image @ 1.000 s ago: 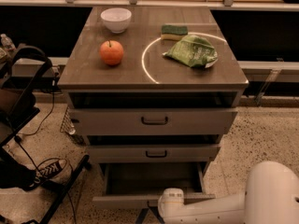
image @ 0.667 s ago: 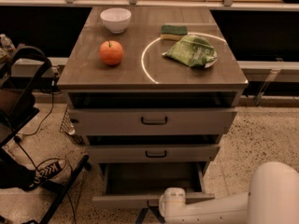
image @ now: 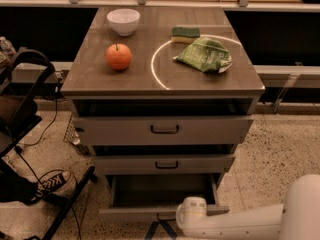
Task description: Open bottom drawer
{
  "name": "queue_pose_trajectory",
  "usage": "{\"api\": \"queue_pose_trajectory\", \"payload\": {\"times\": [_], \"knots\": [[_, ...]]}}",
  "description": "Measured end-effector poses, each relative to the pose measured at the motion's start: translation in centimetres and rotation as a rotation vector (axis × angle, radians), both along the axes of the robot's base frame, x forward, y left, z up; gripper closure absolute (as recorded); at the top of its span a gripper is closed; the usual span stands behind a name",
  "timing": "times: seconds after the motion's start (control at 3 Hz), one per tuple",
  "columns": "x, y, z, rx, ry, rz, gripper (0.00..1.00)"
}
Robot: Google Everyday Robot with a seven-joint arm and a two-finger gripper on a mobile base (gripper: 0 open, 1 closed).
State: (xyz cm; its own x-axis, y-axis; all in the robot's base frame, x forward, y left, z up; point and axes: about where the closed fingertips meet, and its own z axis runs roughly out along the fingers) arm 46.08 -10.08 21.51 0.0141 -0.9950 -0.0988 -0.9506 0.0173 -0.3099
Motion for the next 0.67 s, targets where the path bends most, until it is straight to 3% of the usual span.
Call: {"api": "queue_pose_trajectory", "payload": {"times": [0.33,0.67], "knots": [[0.9,-4.1,7.7,0.025,-0.082,-0.008,1.00],[3.1,-7.4,12.7,0.045,-0.188,-0.011,1.00]]}}
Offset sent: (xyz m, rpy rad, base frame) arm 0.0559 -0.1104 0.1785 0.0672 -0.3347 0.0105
